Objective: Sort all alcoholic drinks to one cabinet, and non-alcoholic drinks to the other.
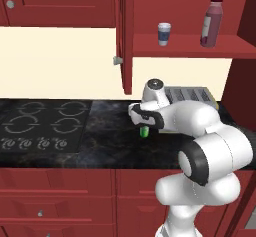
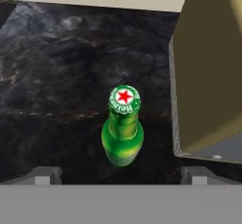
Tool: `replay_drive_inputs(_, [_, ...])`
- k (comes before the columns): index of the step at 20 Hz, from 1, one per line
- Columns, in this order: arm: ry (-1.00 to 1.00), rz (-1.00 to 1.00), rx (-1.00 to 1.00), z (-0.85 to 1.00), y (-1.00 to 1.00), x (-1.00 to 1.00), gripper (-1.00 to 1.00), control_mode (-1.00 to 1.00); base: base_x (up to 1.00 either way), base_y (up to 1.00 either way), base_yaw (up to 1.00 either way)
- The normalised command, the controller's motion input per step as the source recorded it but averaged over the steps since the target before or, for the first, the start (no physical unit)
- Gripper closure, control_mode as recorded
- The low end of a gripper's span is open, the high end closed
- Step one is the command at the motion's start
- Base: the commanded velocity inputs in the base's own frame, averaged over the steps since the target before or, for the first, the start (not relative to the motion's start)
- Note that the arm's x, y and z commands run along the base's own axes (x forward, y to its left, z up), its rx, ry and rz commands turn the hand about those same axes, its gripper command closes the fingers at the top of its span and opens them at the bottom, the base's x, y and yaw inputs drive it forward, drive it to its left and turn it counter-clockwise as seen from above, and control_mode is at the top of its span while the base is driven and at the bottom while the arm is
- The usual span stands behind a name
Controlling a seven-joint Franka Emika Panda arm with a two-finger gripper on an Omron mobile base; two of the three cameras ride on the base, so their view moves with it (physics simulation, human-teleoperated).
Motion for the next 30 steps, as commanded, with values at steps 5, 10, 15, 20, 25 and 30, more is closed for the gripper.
replay_drive_inputs(5, [0.0,0.0,-0.02,-0.17,0.0,0.21,-1.0,-1.0,0.0,0.0,0.0])
replay_drive_inputs(10, [0.0,0.0,-0.01,-0.12,0.01,0.21,-1.0,-1.0,0.0,0.0,0.0])
replay_drive_inputs(15, [0.0,0.0,0.0,-0.04,0.02,0.22,-1.0,-1.0,0.0,0.0,0.0])
replay_drive_inputs(20, [0.0,0.0,0.0,-0.05,0.01,0.21,-1.0,-1.0,0.0,0.0,0.0])
replay_drive_inputs(25, [0.0,-0.01,0.0,-0.12,0.01,0.22,-1.0,-1.0,0.0,0.0,0.0])
replay_drive_inputs(30, [0.0,-0.01,0.0,-0.14,0.0,0.21,-1.0,-1.0,0.0,0.0,0.0])
